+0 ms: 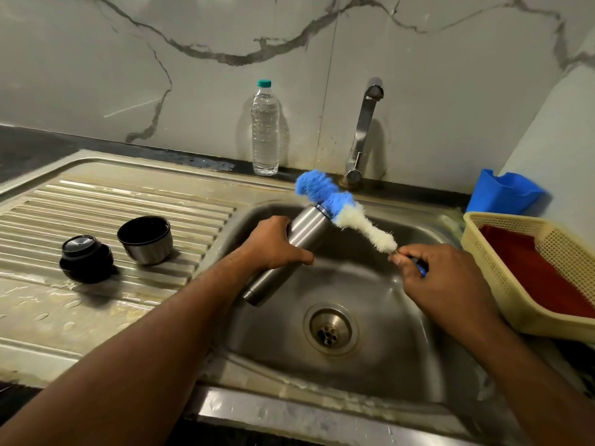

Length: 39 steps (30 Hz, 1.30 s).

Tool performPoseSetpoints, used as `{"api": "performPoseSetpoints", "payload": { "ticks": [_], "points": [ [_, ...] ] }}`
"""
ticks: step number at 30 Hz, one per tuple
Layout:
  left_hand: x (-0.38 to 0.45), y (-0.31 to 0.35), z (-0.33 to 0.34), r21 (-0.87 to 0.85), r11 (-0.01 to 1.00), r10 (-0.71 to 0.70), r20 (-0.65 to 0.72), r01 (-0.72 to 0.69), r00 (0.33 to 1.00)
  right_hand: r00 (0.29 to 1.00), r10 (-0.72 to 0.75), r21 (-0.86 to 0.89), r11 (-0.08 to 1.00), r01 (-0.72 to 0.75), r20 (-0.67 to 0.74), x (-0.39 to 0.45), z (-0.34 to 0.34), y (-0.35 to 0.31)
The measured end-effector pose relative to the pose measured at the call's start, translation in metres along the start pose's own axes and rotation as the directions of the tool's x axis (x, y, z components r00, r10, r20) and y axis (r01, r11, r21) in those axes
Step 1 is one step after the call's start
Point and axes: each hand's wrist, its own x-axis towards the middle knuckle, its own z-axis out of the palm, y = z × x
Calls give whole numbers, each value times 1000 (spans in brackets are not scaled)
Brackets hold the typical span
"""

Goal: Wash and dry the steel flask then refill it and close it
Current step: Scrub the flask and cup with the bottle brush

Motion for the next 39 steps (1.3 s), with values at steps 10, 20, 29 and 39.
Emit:
{"api": "performPoseSetpoints", "payload": {
  "ticks": [10,20,29,39],
  "points": [
    [1,3,-3,-189,980,-46,81,61,996,999,-32,18,999,32,19,-4,0,-7],
    [1,3,1,-162,986,-23,68,34,997,999,29,10,1000,-30,31,-1,-3,-3],
    [-1,2,-1,-80,997,-22,17,23,1000,1000,9,86,996,-8,-15,-2,-2,-2],
    [2,1,2,-111,994,-19,36,23,999,999,-5,46,999,3,46,-4,0,-8]
  ]
}}
